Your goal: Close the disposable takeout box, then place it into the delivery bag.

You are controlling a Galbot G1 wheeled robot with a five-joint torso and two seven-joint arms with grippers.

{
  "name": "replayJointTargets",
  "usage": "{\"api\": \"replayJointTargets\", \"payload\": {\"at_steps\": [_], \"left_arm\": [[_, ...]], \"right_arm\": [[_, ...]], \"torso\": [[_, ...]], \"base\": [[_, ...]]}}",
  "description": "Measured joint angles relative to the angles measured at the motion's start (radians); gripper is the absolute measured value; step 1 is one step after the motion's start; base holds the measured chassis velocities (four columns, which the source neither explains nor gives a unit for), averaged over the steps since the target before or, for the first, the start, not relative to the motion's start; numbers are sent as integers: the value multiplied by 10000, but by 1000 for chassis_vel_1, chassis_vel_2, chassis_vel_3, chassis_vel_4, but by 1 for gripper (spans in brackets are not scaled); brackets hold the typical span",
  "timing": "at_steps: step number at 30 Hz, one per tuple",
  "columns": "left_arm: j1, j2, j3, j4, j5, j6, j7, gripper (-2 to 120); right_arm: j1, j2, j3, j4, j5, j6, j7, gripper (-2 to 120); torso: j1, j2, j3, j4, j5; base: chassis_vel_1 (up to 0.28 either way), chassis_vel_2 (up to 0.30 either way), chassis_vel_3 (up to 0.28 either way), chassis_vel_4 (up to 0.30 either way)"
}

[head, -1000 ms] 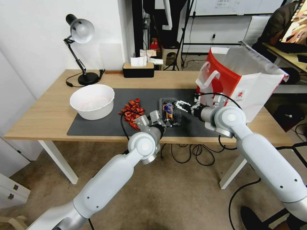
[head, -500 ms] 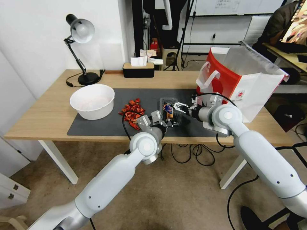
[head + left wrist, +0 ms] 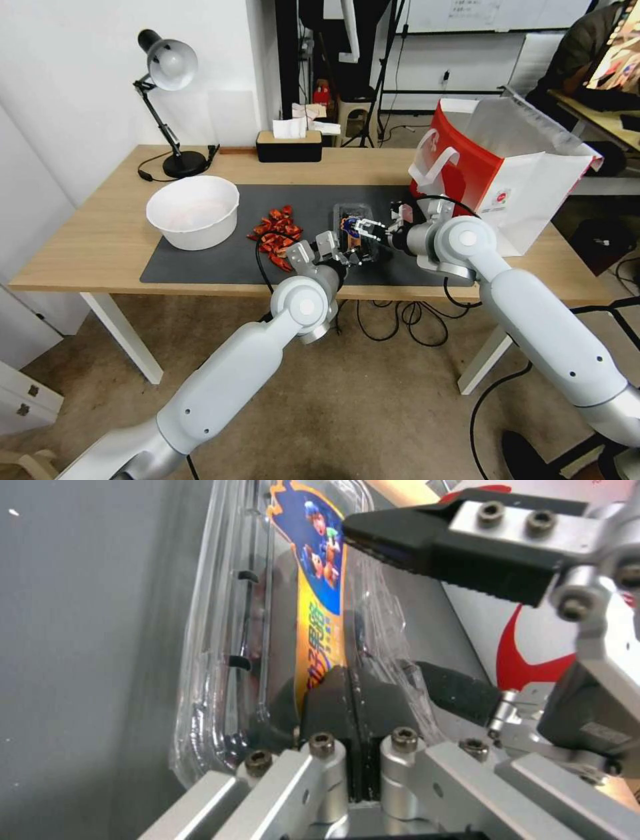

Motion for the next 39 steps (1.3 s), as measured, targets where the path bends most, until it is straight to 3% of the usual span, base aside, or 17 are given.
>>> {"api": "replayJointTargets", "payload": {"at_steps": [20,25,26,28,30,34,39], "left_arm": [[-73,-60,67,42,-3,-18,3,0],[-74,-64,64,28,-4,-26,13,0],[-81,-66,62,29,-4,-28,13,0],[-85,-68,63,29,-5,-28,13,0],[-92,-70,65,31,-5,-30,18,0],[-100,-75,80,32,-4,-35,22,0],[-118,-79,101,32,-4,-41,22,0]], "right_arm": [[64,278,-28,-205,185,-107,-28,96],[80,356,-27,-293,195,-34,8,81],[71,369,-22,-308,187,-12,24,72],[57,376,-14,-319,174,14,50,69],[29,377,6,-339,156,49,98,57],[17,371,9,-345,147,103,154,43],[17,366,21,-345,138,139,186,30]], "torso": [[0,0,0,-1,-1],[0,0,0,-4,-2],[0,0,0,-4,-2],[-1,1,0,-3,-2],[-2,0,1,-3,-1],[-1,0,1,1,2],[-1,0,1,0,0]], "base": [[0,0,0,0],[0,0,0,0],[0,0,0,0],[0,0,0,0],[0,0,0,0],[0,0,0,0],[0,0,0,0]]}}
